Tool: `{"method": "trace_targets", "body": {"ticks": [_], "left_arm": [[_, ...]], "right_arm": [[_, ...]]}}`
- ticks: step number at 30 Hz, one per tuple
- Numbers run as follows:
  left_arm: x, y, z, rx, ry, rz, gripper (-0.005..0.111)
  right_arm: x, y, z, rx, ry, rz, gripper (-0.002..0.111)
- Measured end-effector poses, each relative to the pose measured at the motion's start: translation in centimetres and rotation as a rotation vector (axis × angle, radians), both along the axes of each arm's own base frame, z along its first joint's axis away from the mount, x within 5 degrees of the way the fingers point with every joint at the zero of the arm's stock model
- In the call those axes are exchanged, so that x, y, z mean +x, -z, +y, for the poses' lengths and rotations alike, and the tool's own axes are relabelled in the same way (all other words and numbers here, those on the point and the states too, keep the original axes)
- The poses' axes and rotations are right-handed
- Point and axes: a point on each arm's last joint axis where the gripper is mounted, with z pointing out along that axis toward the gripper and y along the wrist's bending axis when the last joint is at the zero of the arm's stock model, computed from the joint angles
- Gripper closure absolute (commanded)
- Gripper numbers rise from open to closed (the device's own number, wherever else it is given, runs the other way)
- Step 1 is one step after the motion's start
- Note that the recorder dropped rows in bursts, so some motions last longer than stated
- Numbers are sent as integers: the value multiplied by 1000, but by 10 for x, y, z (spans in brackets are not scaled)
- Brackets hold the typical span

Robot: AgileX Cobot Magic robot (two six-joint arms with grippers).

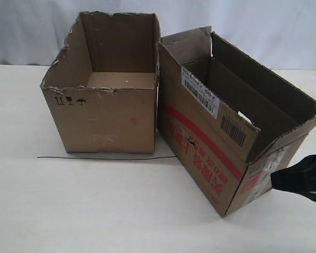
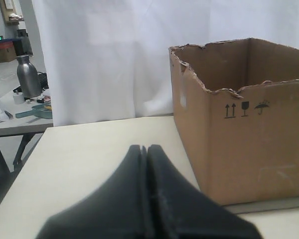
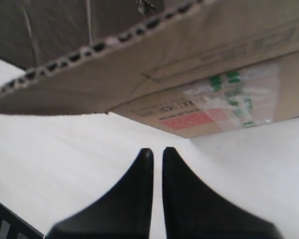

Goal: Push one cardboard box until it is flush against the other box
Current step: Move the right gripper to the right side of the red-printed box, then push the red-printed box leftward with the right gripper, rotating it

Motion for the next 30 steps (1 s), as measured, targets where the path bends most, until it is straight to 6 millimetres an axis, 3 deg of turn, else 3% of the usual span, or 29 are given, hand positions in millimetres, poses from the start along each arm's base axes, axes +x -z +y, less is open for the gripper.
{"method": "trace_targets", "body": {"ticks": [8, 30], "left_arm": [[0, 0, 0, 0, 0, 0, 107], [0, 0, 0, -3, 0, 0, 107]], "right_arm": [[4, 6, 5, 74, 6, -8, 103], [8, 0, 11, 159, -6, -75, 103]]}}
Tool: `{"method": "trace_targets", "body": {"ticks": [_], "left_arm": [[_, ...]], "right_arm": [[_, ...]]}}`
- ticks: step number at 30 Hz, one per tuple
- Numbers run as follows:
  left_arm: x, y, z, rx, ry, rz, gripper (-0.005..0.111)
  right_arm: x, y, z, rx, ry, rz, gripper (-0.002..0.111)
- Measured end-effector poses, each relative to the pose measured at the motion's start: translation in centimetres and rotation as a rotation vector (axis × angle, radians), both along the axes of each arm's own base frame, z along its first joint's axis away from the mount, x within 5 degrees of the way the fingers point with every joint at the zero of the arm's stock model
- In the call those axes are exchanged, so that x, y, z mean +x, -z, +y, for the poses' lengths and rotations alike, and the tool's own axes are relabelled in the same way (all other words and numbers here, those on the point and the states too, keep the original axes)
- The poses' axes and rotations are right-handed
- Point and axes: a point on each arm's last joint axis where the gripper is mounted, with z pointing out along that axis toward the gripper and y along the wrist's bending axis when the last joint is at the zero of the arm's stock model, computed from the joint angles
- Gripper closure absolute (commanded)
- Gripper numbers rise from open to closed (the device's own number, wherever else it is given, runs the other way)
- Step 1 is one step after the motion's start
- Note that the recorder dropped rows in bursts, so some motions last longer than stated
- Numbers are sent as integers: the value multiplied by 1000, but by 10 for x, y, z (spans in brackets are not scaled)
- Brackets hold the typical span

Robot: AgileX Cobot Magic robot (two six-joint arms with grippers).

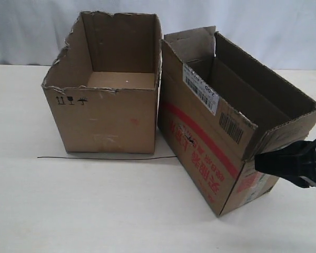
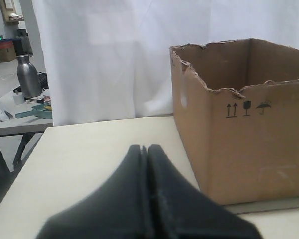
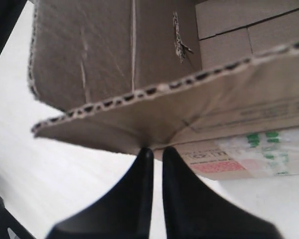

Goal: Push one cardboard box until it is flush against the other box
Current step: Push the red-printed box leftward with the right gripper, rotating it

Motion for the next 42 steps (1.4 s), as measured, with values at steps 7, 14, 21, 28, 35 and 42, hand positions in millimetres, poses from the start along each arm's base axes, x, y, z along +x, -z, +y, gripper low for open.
{"method": "trace_targets", "body": {"ticks": [7, 14, 21, 28, 35, 42], "left_arm": [[0, 0, 0, 0, 0, 0, 107], [0, 0, 0, 0, 0, 0, 107], [0, 0, 0, 0, 0, 0, 107], [0, 0, 0, 0, 0, 0, 107], [0, 0, 0, 0, 0, 0, 107], [0, 0, 0, 0, 0, 0, 107]], "right_arm": [[0, -1, 1, 17, -1, -3, 103], [4, 2, 4, 45, -18, 17, 103], [14, 9, 7, 69, -38, 21, 103], [23, 15, 8, 73, -29, 1, 103], [34, 22, 10, 93, -23, -18, 103], [44, 21, 10, 119, 8, -107, 103]]}}
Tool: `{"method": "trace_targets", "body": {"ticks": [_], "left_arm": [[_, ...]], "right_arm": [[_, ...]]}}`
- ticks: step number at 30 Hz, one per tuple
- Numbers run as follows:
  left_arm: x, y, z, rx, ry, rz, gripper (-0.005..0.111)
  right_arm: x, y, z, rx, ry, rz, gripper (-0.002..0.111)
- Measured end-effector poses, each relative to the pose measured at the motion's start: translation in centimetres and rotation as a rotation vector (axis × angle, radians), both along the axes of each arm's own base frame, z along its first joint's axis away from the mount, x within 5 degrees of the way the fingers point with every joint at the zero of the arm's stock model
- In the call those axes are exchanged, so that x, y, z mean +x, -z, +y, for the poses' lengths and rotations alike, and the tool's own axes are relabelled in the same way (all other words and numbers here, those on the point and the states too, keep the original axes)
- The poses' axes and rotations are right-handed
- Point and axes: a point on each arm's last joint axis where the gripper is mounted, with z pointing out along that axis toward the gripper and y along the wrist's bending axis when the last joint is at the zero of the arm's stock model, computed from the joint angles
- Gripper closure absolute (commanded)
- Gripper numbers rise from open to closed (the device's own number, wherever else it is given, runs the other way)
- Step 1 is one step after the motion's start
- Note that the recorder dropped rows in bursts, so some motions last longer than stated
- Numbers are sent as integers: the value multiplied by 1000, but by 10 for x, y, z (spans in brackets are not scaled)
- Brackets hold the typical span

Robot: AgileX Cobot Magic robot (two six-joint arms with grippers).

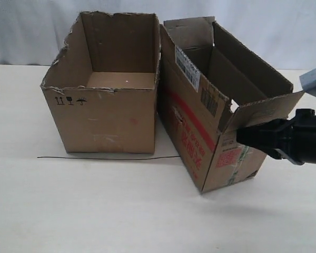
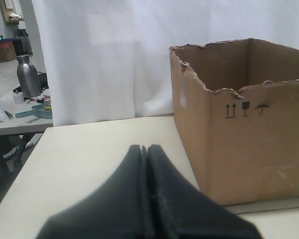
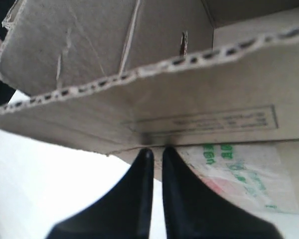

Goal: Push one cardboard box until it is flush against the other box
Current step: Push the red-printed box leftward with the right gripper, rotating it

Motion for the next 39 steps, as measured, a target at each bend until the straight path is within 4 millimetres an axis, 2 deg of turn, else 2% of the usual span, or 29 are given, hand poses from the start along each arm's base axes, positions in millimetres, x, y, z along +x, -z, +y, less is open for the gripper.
{"method": "trace_targets", "body": {"ticks": [11, 24, 34, 39], "left_arm": [[0, 0, 0, 0, 0, 0, 107], [0, 0, 0, 0, 0, 0, 107], [0, 0, 0, 0, 0, 0, 107], [0, 0, 0, 2, 0, 0, 107]], "right_arm": [[15, 9, 0, 10, 32, -48, 103], [27, 1, 1, 36, 66, -101, 103], [33, 27, 6, 39, -8, -3, 103], [35, 27, 7, 51, -10, -22, 103]]}}
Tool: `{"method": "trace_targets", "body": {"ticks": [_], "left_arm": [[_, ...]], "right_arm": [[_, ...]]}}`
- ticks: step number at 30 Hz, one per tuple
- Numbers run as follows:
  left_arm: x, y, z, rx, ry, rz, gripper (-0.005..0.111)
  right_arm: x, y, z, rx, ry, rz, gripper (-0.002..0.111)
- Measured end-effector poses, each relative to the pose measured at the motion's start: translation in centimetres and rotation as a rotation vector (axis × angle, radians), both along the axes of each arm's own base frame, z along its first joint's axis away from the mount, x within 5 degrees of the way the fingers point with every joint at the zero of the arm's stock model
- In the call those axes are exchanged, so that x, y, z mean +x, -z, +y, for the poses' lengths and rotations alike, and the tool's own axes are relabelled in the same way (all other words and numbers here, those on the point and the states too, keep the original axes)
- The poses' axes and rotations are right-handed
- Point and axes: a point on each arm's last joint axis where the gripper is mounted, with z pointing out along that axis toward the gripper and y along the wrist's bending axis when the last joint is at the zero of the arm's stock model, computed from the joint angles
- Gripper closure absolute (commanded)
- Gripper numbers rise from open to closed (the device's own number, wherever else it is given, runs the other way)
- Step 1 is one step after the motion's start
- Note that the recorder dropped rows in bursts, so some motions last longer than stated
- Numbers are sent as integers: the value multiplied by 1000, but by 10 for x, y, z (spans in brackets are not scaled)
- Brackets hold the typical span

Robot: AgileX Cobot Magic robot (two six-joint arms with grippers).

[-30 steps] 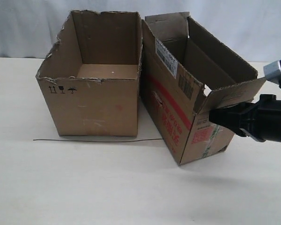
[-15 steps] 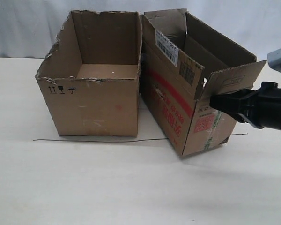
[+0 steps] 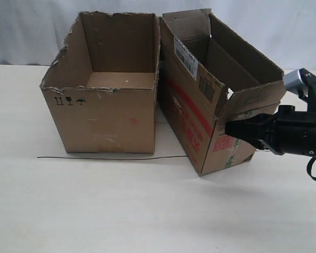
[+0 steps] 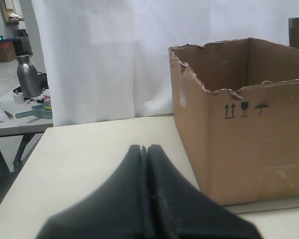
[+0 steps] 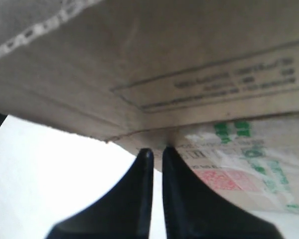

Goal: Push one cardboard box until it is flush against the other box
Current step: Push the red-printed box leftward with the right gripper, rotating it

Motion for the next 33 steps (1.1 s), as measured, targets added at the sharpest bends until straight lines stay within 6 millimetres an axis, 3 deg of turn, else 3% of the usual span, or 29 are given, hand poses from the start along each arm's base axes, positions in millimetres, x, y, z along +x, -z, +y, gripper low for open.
{"method": "trace_targets", "body": {"ticks": [24, 33], "left_arm": [[0, 0, 0, 0, 0, 0, 107], [0, 0, 0, 0, 0, 0, 107]], "right_arm": [[16, -10, -2, -46, 29, -88, 103], [31, 1, 0, -52, 27, -49, 103]]}}
